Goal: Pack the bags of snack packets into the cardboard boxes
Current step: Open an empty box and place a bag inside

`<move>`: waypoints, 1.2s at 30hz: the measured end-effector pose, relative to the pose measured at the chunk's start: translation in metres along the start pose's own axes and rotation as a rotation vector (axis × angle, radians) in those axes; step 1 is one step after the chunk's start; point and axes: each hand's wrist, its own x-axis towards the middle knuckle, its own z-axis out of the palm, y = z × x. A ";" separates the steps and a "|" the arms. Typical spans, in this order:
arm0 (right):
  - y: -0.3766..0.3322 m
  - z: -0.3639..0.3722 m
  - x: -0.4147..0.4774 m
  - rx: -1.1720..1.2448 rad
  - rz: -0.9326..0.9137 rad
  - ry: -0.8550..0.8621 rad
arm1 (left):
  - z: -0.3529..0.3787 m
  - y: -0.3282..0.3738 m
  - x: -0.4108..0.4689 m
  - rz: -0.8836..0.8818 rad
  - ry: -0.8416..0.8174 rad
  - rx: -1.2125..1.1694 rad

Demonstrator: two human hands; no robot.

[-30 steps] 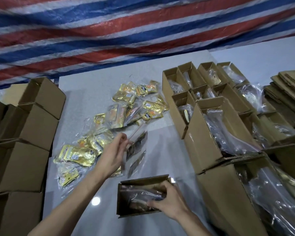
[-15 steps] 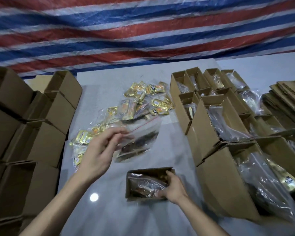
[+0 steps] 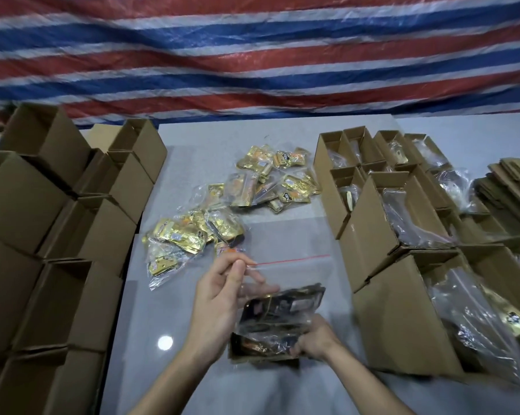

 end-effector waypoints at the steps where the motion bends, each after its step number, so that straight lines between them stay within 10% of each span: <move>1: 0.001 0.001 0.000 0.010 -0.005 0.005 | 0.001 -0.007 0.000 -0.011 0.006 -0.004; 21: -0.017 -0.009 -0.014 -0.064 -0.023 -0.083 | -0.024 -0.102 0.022 -0.126 0.238 0.112; 36: -0.015 -0.011 -0.011 -0.108 -0.095 -0.094 | -0.051 -0.096 0.002 -0.069 -0.595 1.466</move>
